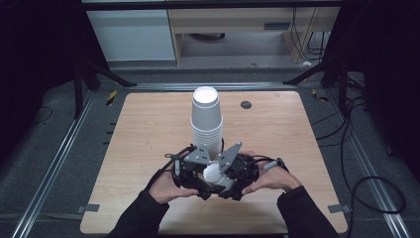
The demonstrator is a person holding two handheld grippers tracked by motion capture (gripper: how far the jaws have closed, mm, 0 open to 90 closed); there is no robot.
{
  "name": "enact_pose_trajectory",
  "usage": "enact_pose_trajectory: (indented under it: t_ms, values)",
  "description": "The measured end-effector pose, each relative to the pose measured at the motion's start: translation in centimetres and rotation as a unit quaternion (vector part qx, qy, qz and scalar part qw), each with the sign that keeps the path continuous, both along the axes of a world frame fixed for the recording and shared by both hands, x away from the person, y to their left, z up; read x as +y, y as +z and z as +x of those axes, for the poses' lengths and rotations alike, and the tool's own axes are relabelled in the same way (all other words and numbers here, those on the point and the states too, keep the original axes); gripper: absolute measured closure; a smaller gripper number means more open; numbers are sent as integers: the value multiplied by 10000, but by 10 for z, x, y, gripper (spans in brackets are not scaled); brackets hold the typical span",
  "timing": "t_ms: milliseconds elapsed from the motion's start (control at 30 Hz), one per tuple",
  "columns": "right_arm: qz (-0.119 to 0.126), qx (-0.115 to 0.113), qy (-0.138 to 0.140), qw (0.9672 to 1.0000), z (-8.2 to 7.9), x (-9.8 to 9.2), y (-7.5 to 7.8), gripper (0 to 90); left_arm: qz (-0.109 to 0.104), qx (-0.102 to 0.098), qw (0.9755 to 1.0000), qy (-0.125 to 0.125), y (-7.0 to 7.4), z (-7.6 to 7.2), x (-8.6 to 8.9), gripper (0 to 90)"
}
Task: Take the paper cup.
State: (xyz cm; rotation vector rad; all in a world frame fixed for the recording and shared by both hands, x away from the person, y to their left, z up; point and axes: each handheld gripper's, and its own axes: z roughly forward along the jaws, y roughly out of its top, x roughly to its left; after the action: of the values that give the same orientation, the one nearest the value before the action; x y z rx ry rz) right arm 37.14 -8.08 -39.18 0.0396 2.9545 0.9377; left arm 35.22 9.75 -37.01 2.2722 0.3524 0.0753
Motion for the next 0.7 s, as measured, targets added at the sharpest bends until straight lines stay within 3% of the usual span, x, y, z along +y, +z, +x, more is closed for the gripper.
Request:
enact_pose_trajectory:
  t_ms: [700]
  values:
    - [-91, 23, 64, 9999, 0, 4, -2, 153, 120, 136, 9998, 12, -2, 1, -2, 214]
